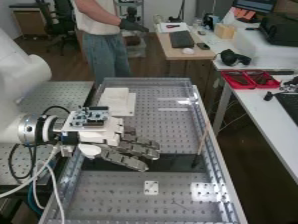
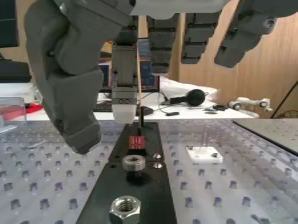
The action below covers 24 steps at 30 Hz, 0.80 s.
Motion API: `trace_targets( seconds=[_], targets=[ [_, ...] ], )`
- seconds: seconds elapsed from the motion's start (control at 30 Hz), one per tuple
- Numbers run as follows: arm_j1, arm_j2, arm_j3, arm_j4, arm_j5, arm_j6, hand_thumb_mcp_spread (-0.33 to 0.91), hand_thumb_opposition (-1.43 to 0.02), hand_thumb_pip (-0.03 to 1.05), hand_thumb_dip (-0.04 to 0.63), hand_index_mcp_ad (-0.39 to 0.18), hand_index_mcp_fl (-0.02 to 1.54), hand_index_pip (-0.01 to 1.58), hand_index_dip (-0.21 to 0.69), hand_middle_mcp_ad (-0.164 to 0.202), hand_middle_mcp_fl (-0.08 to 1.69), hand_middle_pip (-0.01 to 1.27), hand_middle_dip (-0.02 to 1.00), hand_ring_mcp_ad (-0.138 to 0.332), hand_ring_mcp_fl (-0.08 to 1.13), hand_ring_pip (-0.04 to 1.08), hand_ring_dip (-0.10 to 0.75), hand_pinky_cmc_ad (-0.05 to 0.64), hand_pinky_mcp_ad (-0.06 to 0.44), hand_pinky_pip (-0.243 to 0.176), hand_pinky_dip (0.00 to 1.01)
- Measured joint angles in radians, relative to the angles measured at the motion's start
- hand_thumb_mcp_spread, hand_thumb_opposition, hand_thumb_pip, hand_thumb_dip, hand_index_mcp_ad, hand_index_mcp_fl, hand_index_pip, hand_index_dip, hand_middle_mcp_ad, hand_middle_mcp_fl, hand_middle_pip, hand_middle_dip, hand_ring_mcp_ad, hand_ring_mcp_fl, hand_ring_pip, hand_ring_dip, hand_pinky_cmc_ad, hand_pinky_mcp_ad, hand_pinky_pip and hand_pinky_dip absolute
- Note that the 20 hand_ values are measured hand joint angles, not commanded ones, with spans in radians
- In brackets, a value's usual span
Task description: Grab the bearing and place it in the white container
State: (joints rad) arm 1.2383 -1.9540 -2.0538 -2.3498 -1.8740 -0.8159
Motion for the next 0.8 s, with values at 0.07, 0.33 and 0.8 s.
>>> trace_targets(
  seconds=[0.07, 0.33, 0.8],
  targets=[
    [-0.003, -0.009, 0.013, -0.005, -0.009, -0.009, 0.53, -0.80, 0.44, 0.251, -0.106, 0.17, 1.35, 0.328, 0.058, 0.09, 0.14, 0.19, 0.115, 0.02, 0.11, 0.037, 0.307, 0.215, -0.061, 0.15],
    [-0.019, -0.056, 0.062, -0.024, -0.047, -0.027, 0.53, -0.80, 0.44, 0.251, -0.101, 0.19, 1.35, 0.328, 0.045, 0.10, 0.14, 0.19, 0.112, 0.02, 0.11, 0.037, 0.307, 0.216, -0.061, 0.15],
    [-0.026, -0.114, 0.125, -0.058, -0.076, -0.028, 0.53, -0.80, 0.43, 0.253, -0.108, 0.19, 1.35, 0.323, 0.042, 0.12, 0.14, 0.19, 0.110, 0.02, 0.11, 0.037, 0.307, 0.216, -0.058, 0.15]
  ],
)
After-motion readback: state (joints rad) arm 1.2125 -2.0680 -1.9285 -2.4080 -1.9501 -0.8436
